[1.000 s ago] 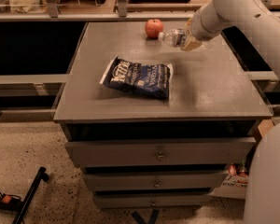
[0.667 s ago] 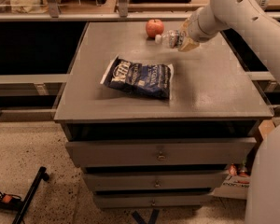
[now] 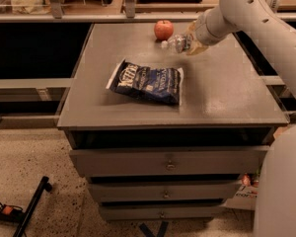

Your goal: Move water bottle near apple

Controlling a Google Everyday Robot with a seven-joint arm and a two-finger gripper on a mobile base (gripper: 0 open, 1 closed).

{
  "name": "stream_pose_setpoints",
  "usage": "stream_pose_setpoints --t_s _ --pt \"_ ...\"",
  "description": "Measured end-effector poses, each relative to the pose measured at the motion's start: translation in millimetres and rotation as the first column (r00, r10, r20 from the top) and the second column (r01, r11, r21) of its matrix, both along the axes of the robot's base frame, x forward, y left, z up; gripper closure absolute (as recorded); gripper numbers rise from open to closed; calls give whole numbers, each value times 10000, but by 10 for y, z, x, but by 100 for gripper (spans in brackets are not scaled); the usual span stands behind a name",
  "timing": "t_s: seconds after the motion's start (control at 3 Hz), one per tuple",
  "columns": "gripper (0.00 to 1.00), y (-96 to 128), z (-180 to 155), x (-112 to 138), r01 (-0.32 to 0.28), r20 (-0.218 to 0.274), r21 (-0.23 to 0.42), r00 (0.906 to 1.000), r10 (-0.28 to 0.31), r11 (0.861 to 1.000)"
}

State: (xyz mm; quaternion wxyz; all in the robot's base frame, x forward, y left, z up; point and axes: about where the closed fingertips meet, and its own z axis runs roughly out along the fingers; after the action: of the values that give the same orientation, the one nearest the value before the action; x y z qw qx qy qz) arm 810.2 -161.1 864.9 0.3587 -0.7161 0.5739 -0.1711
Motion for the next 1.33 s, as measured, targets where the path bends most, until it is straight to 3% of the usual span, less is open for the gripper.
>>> stream_pose_setpoints --t_s 0.33,0.67,1.33 --pt "100 106 21 45 -571 44 -292 9983 573 9979" --pt "82 195 59 67 -949 75 -563 9954 955 9939" --pt "36 232 -8 76 -997 -13 -544 9950 998 9935"
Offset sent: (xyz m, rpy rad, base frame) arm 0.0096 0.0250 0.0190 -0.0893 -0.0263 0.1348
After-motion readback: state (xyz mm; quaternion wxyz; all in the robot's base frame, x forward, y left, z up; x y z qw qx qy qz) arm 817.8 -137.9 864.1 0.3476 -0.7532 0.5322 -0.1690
